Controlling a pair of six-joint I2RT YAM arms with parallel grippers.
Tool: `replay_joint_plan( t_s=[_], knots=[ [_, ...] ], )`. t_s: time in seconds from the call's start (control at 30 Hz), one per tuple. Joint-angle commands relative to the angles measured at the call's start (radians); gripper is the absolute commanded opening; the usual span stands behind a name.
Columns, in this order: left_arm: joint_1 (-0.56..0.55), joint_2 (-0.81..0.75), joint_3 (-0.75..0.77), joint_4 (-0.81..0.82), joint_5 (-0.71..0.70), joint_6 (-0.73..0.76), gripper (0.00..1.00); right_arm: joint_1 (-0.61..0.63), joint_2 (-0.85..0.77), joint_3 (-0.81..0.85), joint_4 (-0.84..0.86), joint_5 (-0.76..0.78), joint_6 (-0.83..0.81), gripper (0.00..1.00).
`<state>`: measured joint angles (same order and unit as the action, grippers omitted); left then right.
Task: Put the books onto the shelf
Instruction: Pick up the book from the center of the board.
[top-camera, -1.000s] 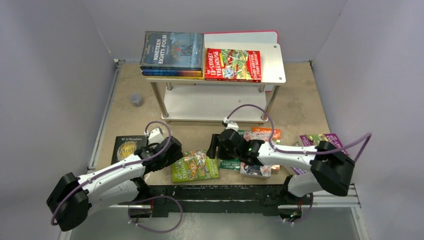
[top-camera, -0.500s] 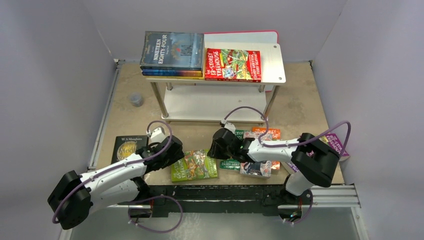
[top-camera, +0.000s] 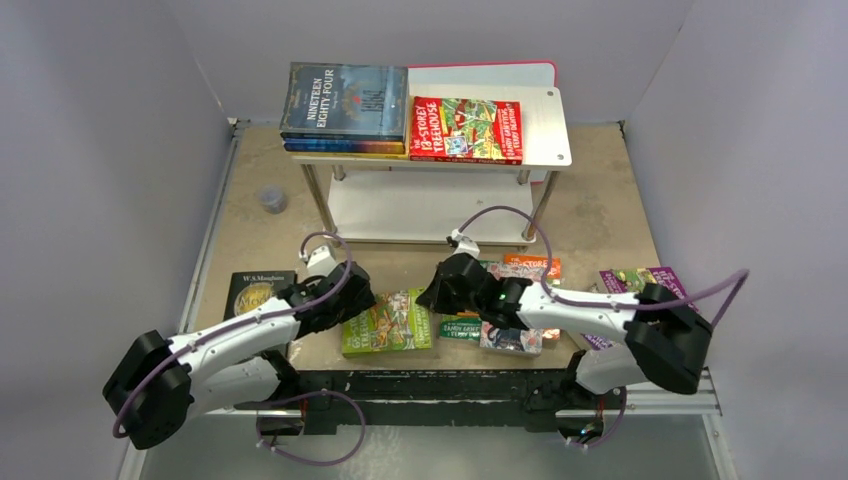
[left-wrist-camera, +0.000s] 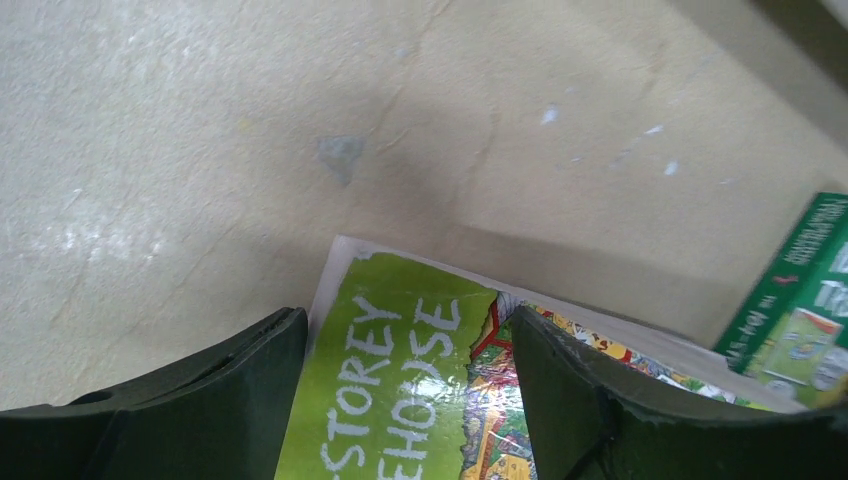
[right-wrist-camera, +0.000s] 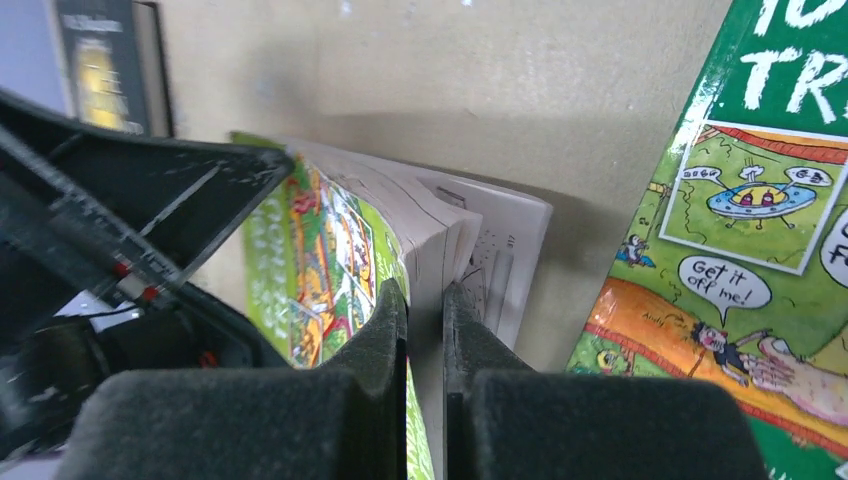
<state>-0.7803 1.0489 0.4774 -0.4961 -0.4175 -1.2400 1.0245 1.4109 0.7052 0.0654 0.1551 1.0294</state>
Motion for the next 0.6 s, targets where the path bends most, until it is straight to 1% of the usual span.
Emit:
replay_joint_plan(
  t_s=[0.0, 0.13, 0.23, 0.37, 0.47, 0.57],
  knots=[
    [0.025, -0.038, 0.092, 0.009, -0.021, 0.072, 0.76, -0.014, -0.145, -0.010, 0.042, 0.083, 0.009, 0.00],
    [0.075, -0.139, 0.097, 0.006, 0.008, 0.126, 0.80, -0.058, -0.228, -0.033, 0.025, 0.082, 0.007, 0.00],
    [0.110, -0.199, 0.095, -0.010, 0.027, 0.139, 0.81, -0.120, -0.272, -0.059, 0.041, 0.016, 0.020, 0.00],
    [0.118, -0.248, 0.084, -0.014, 0.052, 0.130, 0.82, -0.186, -0.311, -0.091, 0.075, -0.049, 0.056, 0.00],
    [0.118, -0.270, 0.035, 0.030, 0.113, 0.078, 0.82, -0.221, -0.334, -0.112, 0.087, -0.086, 0.105, 0.00],
    [0.119, -0.308, -0.072, 0.131, 0.187, -0.036, 0.82, -0.249, -0.358, -0.130, 0.093, -0.119, 0.171, 0.00]
  ],
)
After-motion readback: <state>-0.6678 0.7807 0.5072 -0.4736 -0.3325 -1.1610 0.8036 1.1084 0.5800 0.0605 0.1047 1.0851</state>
